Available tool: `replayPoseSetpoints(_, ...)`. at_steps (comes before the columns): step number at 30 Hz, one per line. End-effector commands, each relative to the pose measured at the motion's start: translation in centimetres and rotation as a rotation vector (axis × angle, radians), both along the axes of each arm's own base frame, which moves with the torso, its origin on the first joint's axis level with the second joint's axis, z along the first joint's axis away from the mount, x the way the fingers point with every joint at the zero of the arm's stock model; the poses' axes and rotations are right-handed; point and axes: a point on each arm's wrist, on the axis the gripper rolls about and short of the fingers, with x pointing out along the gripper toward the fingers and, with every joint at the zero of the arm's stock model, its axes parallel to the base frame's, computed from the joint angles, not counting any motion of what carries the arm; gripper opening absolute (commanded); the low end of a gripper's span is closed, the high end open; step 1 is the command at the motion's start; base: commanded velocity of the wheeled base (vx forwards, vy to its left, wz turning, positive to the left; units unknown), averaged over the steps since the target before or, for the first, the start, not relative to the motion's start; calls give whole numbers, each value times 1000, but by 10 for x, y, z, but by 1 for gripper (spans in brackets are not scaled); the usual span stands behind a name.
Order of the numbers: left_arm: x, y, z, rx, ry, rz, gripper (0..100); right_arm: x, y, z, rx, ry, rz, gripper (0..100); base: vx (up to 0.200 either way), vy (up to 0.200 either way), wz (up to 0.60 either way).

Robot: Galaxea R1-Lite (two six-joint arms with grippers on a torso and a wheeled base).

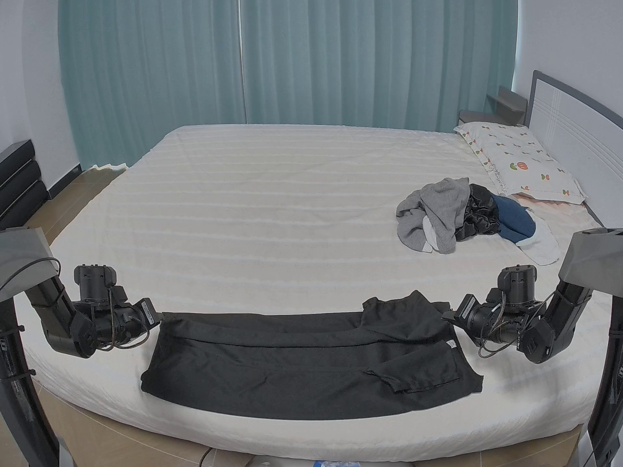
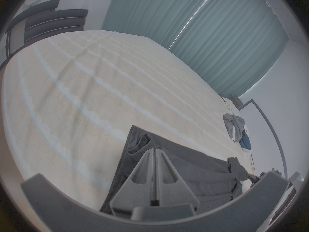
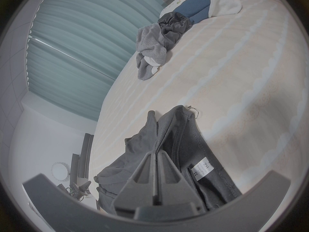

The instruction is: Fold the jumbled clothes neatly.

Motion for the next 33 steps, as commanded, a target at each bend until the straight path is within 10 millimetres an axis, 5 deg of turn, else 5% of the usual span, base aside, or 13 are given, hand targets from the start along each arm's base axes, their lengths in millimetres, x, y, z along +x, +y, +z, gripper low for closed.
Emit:
replayPoseSetpoints(1,-3,4,1,-1,-3,12,0,0,1,-1,-1,2,2,0,0,0,0)
replayPoseSetpoints(5,7,3,7,-46,-25,46,0,0,1,0,-1,0,3,0,0,0,0)
replayPoseSetpoints(6,10,3,9,-58,-32,54,100,0,2,-1,-1,2,5,0,0,0,0)
replayPoseSetpoints(22,50,-17,-8,-59,-56,-16,100,0,2,-3,-2,9,5,0,0,0,0)
replayPoseSetpoints(33,44,-21,-14,-6,-14,-60,100,-1,2,-3,-2,9,6,0,0,0,0)
